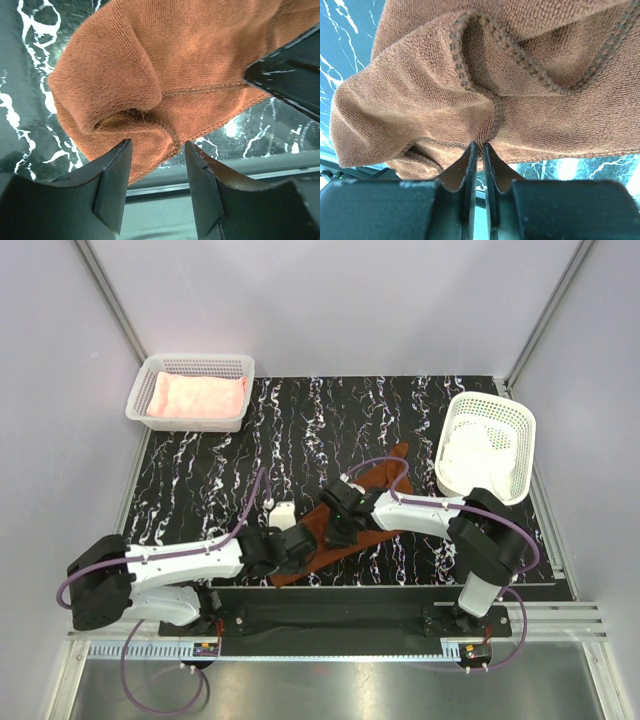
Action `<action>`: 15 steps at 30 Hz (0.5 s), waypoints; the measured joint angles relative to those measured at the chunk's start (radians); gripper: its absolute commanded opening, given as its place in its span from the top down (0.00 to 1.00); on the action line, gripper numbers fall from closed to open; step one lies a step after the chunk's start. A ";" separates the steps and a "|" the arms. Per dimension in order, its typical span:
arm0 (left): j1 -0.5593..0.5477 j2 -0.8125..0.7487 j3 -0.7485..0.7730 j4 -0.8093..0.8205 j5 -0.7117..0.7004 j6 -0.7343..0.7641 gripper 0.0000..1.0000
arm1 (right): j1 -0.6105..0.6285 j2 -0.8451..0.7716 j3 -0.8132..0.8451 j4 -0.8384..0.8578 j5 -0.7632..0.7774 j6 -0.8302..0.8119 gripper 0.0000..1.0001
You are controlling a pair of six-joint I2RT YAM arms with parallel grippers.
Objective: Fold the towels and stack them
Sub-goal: Flatten out the crumpled towel
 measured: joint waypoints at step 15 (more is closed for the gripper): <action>-0.012 0.116 -0.011 0.018 0.005 -0.025 0.72 | 0.001 0.000 0.002 0.021 0.018 -0.010 0.98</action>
